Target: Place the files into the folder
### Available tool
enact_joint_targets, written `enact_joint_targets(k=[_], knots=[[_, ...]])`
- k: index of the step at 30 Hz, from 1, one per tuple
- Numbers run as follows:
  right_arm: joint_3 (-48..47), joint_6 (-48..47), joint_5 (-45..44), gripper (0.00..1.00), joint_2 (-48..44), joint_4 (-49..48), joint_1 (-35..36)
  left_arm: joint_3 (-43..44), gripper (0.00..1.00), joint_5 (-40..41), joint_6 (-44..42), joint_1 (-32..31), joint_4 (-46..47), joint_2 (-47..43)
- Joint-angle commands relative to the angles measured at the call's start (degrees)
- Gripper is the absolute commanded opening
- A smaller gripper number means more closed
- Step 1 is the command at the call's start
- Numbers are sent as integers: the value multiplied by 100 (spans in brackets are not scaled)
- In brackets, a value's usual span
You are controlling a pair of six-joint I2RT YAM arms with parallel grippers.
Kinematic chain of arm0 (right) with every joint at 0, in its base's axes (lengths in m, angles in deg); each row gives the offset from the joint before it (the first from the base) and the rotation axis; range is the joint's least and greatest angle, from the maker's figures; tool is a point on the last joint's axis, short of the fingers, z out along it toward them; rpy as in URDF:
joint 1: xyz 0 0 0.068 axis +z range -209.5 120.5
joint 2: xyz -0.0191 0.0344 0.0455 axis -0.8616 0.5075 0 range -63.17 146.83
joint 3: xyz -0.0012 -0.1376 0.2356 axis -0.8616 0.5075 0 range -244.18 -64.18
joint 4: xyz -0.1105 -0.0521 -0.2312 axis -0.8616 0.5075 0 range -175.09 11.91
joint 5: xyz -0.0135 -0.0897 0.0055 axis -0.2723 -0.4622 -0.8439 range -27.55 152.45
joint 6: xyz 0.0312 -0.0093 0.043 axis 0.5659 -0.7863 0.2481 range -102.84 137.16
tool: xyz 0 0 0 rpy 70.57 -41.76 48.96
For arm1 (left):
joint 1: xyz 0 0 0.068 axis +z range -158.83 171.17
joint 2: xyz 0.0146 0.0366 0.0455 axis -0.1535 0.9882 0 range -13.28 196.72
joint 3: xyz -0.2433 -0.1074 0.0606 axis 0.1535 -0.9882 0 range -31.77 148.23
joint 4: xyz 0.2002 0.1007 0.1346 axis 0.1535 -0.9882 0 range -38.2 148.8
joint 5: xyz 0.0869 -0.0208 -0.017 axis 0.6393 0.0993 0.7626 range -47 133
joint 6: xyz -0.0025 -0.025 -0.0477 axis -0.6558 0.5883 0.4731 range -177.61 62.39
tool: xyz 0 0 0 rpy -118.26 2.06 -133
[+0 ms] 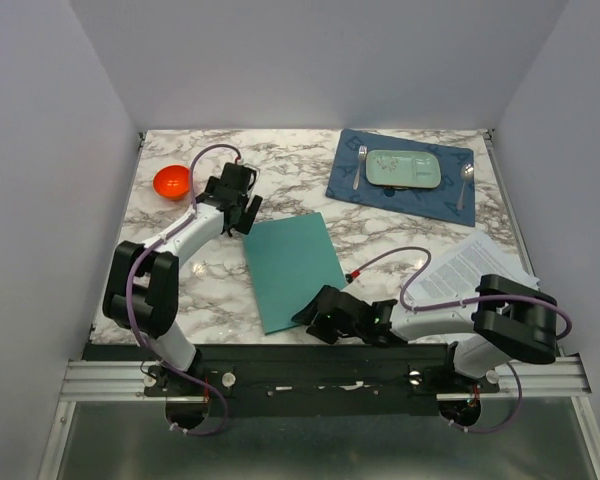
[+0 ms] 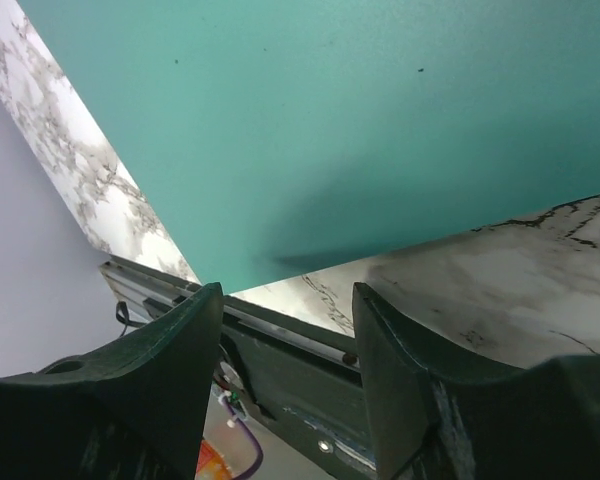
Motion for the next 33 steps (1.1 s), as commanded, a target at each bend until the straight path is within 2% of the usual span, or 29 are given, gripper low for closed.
enact_joint_targets(k=[1,6,13,18,33], knots=[[3,518,-153,61,211,-347,141,412,99,231,231,33,189,395],[214,1019,-434,60,185,-444,282,623,99,135,117,33,207,676],[812,1415,-821,58,-70,-989,300,439,99,-32,-226,33,277,808],[1304,1653,-1093,57,-79,-1911,291,316,96,-190,-358,24,110,878],[1348,1706,-1375,53,545,-3300,300,-308,92,-331,-709,-37,119,650]])
